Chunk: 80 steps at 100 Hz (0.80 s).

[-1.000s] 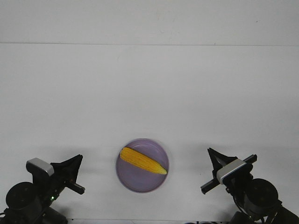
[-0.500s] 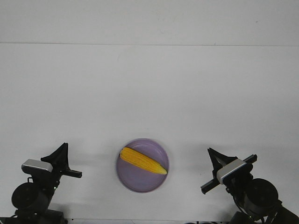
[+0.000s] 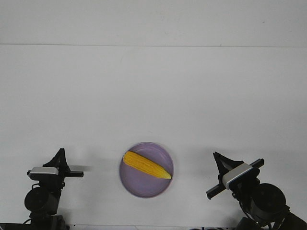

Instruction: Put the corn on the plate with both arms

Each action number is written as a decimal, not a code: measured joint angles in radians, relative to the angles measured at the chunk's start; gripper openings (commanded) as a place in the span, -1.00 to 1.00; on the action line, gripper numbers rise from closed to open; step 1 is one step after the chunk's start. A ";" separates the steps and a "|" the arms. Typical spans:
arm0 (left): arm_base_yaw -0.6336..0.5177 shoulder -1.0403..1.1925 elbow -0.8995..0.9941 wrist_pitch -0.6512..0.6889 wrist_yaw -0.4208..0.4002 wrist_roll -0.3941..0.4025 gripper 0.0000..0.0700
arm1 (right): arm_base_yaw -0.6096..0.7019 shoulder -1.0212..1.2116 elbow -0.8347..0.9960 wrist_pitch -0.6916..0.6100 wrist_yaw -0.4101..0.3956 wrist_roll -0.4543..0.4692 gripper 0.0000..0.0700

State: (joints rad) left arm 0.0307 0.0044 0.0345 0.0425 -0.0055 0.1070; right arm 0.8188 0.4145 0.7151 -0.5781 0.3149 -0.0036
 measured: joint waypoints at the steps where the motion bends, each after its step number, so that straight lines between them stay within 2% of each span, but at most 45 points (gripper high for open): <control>1: 0.000 0.000 0.000 0.000 0.000 0.000 -0.96 | 0.000 0.000 0.000 0.000 0.000 0.000 -0.96; 72: 0.000 0.000 0.000 0.001 0.000 0.004 -0.96 | -0.001 0.000 0.000 0.000 0.000 0.000 -0.96; 80: 0.000 0.000 0.000 0.001 0.000 0.004 -0.96 | -0.033 0.000 0.000 0.000 -0.005 -0.012 -0.96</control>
State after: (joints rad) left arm 0.0307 0.0044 0.0345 0.0437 -0.0051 0.1108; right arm 0.7856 0.4145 0.7151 -0.5781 0.3096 -0.0154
